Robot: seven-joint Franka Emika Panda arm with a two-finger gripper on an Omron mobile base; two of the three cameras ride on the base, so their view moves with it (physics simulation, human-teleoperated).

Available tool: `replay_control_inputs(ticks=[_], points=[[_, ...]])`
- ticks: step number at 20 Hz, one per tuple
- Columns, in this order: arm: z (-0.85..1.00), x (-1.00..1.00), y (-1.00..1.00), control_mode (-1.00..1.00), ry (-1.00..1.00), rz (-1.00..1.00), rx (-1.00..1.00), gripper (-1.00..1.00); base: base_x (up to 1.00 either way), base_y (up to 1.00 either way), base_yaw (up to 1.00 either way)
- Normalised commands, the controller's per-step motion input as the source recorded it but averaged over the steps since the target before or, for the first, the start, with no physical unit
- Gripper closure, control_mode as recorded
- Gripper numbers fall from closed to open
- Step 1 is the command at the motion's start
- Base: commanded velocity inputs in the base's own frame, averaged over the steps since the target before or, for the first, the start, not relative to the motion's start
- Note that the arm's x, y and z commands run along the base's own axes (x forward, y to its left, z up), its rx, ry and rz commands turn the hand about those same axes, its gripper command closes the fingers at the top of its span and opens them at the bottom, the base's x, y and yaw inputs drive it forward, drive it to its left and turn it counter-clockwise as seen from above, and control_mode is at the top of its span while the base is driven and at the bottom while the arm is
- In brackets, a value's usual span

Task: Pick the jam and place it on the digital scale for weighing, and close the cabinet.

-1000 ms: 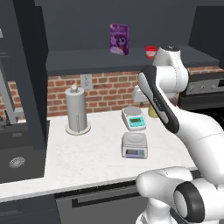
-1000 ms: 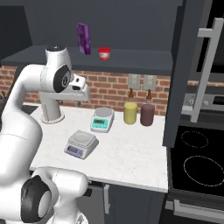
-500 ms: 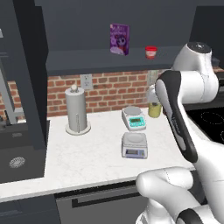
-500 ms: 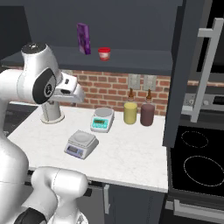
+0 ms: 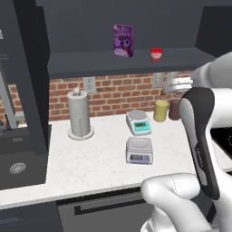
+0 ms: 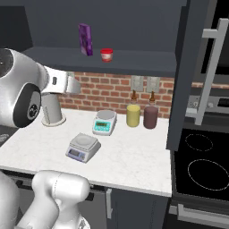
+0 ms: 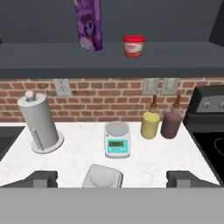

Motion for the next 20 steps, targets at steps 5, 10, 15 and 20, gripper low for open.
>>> replay_control_inputs(ticks=[5, 10, 15, 20], points=[[0.80, 0.00, -0.02, -1.00, -0.43, 0.00, 0.00, -1.00, 0.00, 0.00, 0.00], [0.84, 0.00, -0.02, -1.00, -0.28, 0.00, 0.00, -1.00, 0.00, 0.00, 0.00], [0.72, 0.00, -0.03, -1.00, -0.20, 0.00, 0.00, -1.00, 0.00, 0.00, 0.00], [0.26, 0.01, -0.08, -1.00, 0.05, -0.02, 0.00, -1.00, 0.00, 0.00, 0.00]])
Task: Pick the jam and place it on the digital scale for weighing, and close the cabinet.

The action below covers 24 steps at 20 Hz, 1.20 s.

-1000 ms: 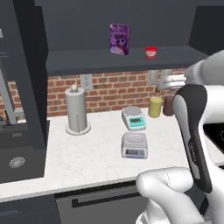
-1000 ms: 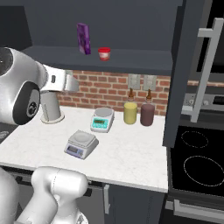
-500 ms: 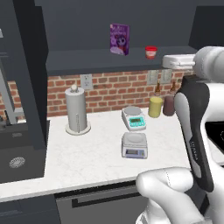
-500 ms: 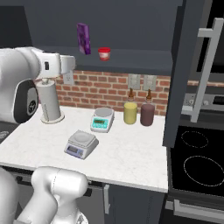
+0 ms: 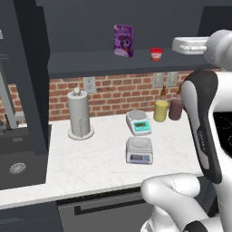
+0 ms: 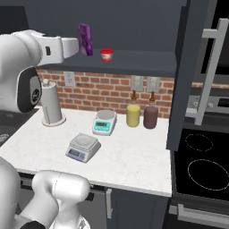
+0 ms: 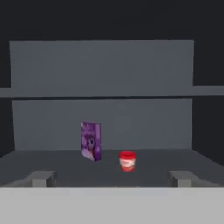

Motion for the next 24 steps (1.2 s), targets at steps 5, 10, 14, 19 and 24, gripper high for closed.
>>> replay_control_inputs(ticks=[5, 10, 14, 19, 24], points=[[0.09, -0.02, -0.11, -1.00, 0.38, -0.06, 0.00, -1.00, 0.00, 0.00, 0.00], [-0.06, 0.01, -0.03, -1.00, 0.29, 0.00, 0.00, -1.00, 0.00, 0.00, 0.00], [-0.56, 0.00, -0.04, -1.00, 0.10, 0.00, -0.02, -1.00, 0.00, 0.00, 0.00], [-0.68, 0.00, 0.00, -1.00, 0.00, 0.00, -0.01, -1.00, 0.00, 0.00, 0.00], [-0.42, 0.15, 0.00, -1.00, -0.01, 0.00, 0.00, -1.00, 0.00, 0.00, 0.00]])
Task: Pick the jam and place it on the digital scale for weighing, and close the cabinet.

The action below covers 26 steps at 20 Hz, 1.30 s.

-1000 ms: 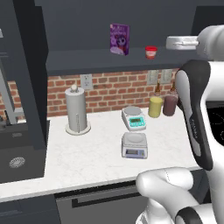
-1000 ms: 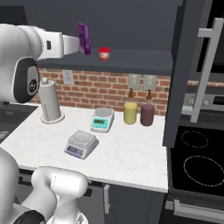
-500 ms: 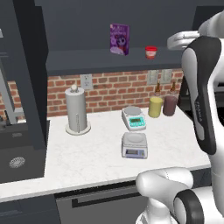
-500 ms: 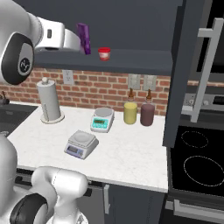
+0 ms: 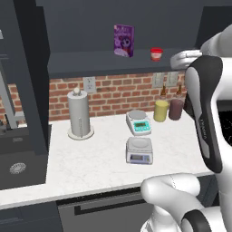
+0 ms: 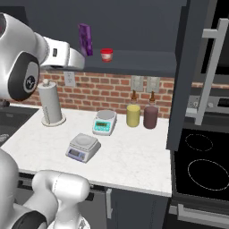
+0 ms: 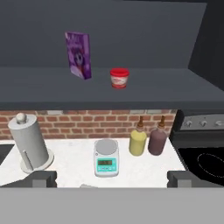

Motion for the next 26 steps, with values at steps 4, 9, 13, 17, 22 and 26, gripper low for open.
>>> replay_control_inputs(ticks=[4, 9, 13, 17, 22, 26], points=[[-0.26, 0.42, -0.08, -1.00, 0.00, 0.01, 0.00, -1.00, 0.00, 0.00, 0.00], [-0.04, 0.48, -0.11, -1.00, 0.00, 0.01, 0.00, -1.00, 0.00, 0.00, 0.00], [0.00, 0.47, -0.08, -1.00, 0.00, 0.00, 0.00, -1.00, 0.00, 0.00, 0.00], [0.00, 0.38, -0.01, -1.00, 0.00, 0.00, 0.00, -1.00, 0.00, 0.00, 0.00], [0.00, 0.46, 0.00, -1.00, 0.00, 0.00, 0.00, -1.00, 0.00, 0.00, 0.00], [0.00, 0.33, -0.07, -1.00, 0.01, 0.00, 0.00, -1.00, 0.00, 0.00, 0.00]])
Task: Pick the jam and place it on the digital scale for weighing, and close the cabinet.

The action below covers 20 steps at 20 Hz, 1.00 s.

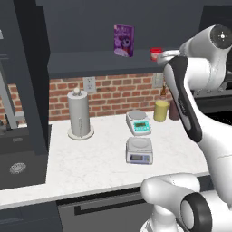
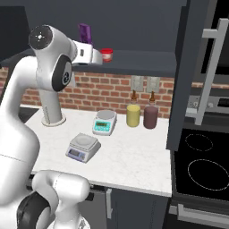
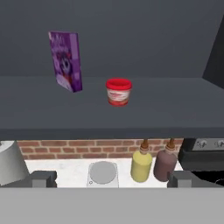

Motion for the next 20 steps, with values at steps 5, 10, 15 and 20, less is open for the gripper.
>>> replay_control_inputs(ticks=[5, 10, 15, 20], points=[[0.00, 0.33, -0.05, -1.00, 0.02, 0.00, 0.00, -1.00, 0.00, 0.00, 0.00], [0.00, 0.27, 0.00, -1.00, 0.00, 0.00, 0.00, -1.00, 0.00, 0.00, 0.00], [0.00, 0.20, 0.00, -1.00, 0.00, 0.00, 0.00, -1.00, 0.00, 0.00, 0.00], [-0.04, 0.11, -0.03, -1.00, 0.00, 0.00, 0.00, -1.00, 0.00, 0.00, 0.00]])
